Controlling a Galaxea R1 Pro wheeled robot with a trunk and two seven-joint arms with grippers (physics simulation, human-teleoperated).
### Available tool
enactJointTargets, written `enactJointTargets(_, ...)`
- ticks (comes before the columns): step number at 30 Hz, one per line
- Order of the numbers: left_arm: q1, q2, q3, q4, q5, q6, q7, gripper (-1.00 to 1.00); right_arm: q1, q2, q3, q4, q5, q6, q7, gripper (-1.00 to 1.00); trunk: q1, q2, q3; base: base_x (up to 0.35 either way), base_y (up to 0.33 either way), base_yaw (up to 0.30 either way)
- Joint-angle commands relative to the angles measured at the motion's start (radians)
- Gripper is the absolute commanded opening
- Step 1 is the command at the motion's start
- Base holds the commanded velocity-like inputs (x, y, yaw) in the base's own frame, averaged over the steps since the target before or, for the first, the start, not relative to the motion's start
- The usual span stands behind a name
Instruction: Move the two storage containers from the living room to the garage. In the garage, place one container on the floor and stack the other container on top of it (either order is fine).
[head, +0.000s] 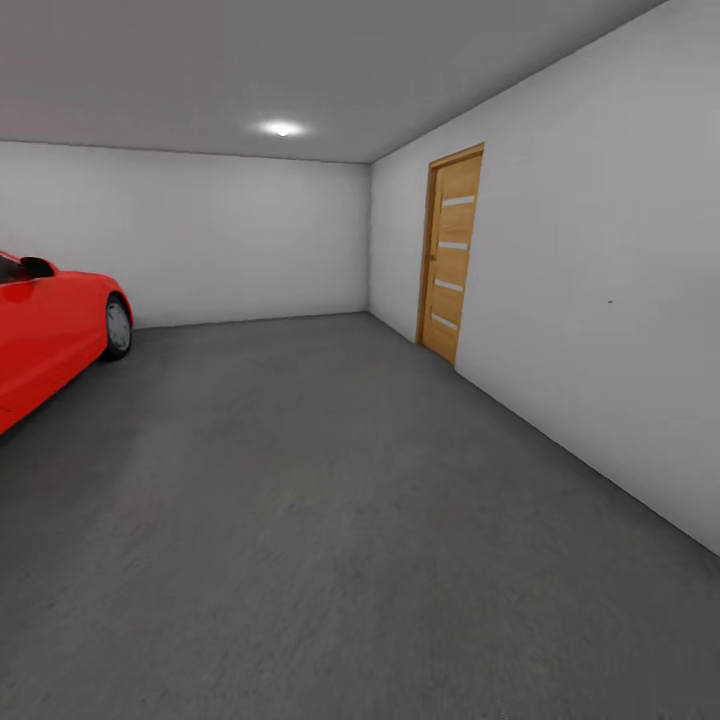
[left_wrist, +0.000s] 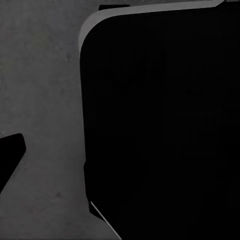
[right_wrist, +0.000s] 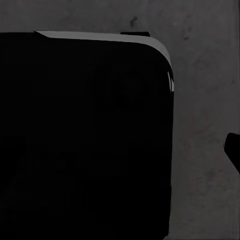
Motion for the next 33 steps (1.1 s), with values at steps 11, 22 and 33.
enactJointTargets(11,0.000,0.001,-0.001,0.000,-0.001,-0.001,0.000,1.00,0.000,-0.001,-0.003,0.000,-0.003,0.005,0.000,1.00,0.000,0.000,-0.001,0.000,0.000,-0.210)
enactJointTargets(22,-0.001,0.001,0.006,-0.002,0.002,-0.001,0.003,1.00,0.000,-0.001,0.004,0.000,0.004,0.004,0.000,1.00,0.000,0.000,-0.001,0.090,0.000,-0.014)
enactJointTargets(33,-0.002,0.001,0.009,-0.004,0.005,-0.009,0.004,1.00,0.000,-0.001,0.002,0.000,0.002,0.004,0.000,1.00,0.000,0.000,-0.001,0.199,0.000,0.000)
